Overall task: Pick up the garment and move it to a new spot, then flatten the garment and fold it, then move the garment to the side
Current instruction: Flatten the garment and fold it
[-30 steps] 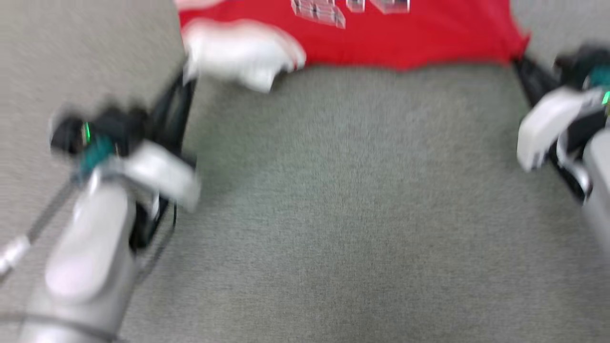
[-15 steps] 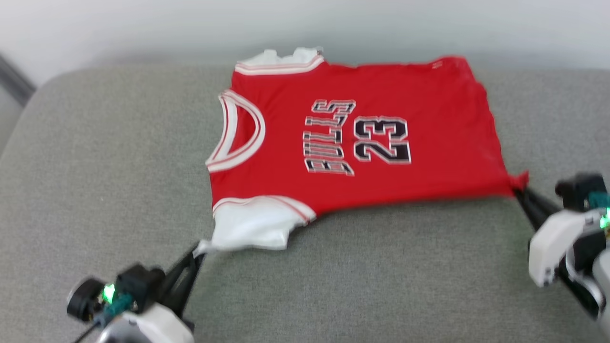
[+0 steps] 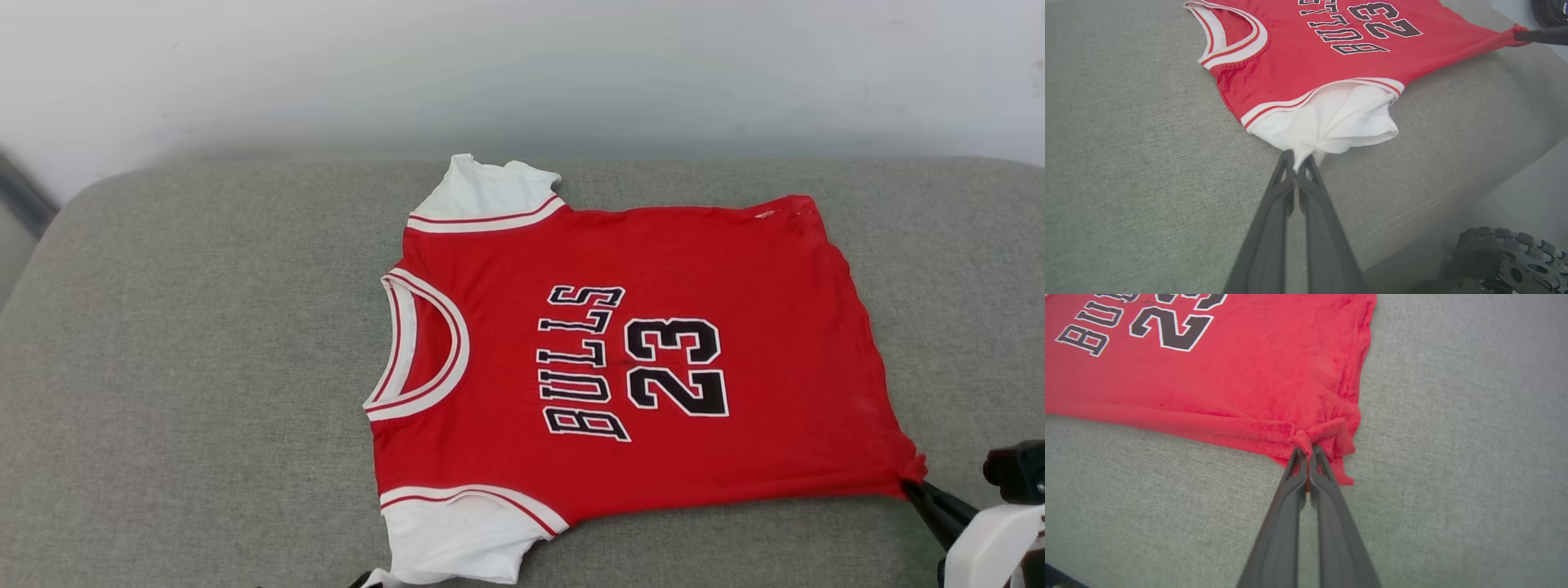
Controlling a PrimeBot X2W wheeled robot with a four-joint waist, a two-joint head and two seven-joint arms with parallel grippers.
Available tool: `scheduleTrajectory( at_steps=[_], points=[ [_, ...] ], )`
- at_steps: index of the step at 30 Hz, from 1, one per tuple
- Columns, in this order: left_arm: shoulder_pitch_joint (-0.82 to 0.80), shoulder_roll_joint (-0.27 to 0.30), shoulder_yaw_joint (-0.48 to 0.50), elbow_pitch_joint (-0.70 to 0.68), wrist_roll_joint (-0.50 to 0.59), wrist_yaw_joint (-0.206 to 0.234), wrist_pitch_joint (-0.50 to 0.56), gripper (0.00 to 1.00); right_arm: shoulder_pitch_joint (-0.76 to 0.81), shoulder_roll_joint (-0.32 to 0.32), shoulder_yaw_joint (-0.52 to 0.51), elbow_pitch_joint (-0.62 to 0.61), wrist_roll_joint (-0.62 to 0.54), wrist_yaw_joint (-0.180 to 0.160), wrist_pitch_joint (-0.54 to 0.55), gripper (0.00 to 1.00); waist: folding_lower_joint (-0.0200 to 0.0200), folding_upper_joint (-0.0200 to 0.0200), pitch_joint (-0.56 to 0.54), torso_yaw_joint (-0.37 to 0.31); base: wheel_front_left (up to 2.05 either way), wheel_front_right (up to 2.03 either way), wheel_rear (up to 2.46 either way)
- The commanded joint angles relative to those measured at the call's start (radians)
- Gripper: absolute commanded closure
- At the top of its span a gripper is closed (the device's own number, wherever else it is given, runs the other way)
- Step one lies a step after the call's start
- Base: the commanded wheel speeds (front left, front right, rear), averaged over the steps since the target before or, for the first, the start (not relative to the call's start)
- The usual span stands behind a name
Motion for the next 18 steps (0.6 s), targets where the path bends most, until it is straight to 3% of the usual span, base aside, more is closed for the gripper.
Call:
scheduleTrajectory(
  at_steps=[1,8,18],
  points=[
    [0.009,0.008,0.008,-0.013,-0.003,0.005,-0.001,1.00,0.024,0.012,-0.024,-0.025,0.002,-0.001,0.011,1.00,0.0003,0.0000,0.004,-0.002,0.00,0.00,0.00],
    [-0.053,0.025,0.048,-0.067,0.016,0.028,-0.018,1.00,0.087,0.066,-0.124,-0.166,-0.022,-0.001,0.090,1.00,0.0003,0.0000,0.033,-0.009,0.00,0.00,0.00],
    [-0.238,0.019,0.071,-0.083,0.035,0.005,-0.005,1.00,0.007,0.095,-0.198,-0.286,-0.049,-0.001,0.190,1.00,0.0003,0.0000,0.143,-0.013,0.00,0.00,0.00]
  ],
)
